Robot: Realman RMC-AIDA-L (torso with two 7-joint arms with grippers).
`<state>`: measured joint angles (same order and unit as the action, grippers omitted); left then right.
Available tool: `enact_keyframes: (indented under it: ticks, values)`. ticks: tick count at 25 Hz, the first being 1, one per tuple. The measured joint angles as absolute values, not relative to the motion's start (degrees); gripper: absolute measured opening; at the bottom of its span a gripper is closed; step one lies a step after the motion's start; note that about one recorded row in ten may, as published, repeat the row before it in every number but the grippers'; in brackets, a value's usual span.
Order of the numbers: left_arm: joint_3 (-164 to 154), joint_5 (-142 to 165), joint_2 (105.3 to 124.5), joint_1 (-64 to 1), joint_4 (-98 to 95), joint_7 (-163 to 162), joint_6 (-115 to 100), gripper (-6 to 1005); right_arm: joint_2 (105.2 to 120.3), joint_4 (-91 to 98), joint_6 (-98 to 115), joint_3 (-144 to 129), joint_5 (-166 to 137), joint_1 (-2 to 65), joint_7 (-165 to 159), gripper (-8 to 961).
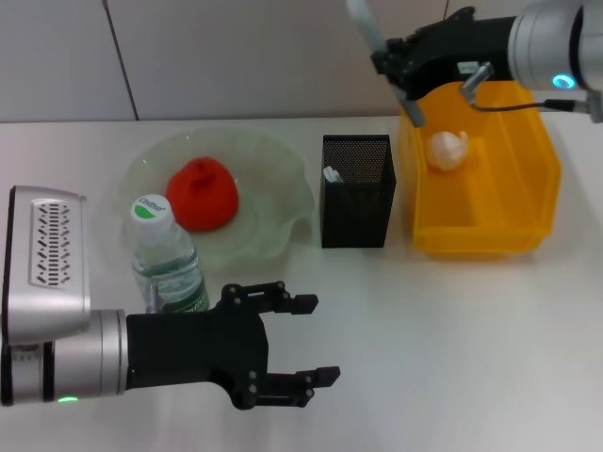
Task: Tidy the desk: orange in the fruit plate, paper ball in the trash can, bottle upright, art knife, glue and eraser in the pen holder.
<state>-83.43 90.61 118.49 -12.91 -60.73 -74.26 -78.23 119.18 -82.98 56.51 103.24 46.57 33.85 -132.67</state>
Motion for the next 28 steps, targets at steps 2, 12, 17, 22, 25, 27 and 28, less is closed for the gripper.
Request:
enact_keyframes:
  ticks: [2, 12, 17, 22, 25, 27, 28]
  values:
    - [-83.4, 90.6, 118.51, -12.9, -60.7, -74.3, -78.2, 790, 119.18, -80.4, 54.2, 103.2, 51.1, 33.7, -128.6, 134]
    - [-83.6, 90.4, 118.57, -13.2, -60.9, -74.3, -78.2, 790, 119.26, -69.1, 47.7, 102.8, 64.7, 33.4, -113.4, 134]
    - [-83.6, 90.4, 118.56, -13.9, -60.6, -74.3, -78.2, 790, 119.34, -63.8, 45.9, 102.7, 70.8, 33.7, -105.5, 134]
    - [-83.6, 90.5, 118.56, -14.4, -60.4, -74.4, -78.1, 791, 119.35, -59.3, 44.4, 102.7, 77.2, 34.0, -97.1, 135]
    - [-83.6, 90.5, 118.56, -14.4, -60.4, -74.5, -78.0, 791, 119.34, -55.2, 43.2, 102.9, 80.5, 35.2, -93.3, 135]
    - [-83.6, 90.5, 118.56, -14.4, -60.3, -74.5, -78.0, 791, 119.32, -54.4, 43.0, 103.0, 81.2, 35.5, -92.6, 135]
    - [-83.6, 90.5, 118.56, -14.4, -60.3, -74.4, -78.0, 791, 119.26, -53.0, 42.4, 103.1, 82.6, 35.8, -91.0, 135]
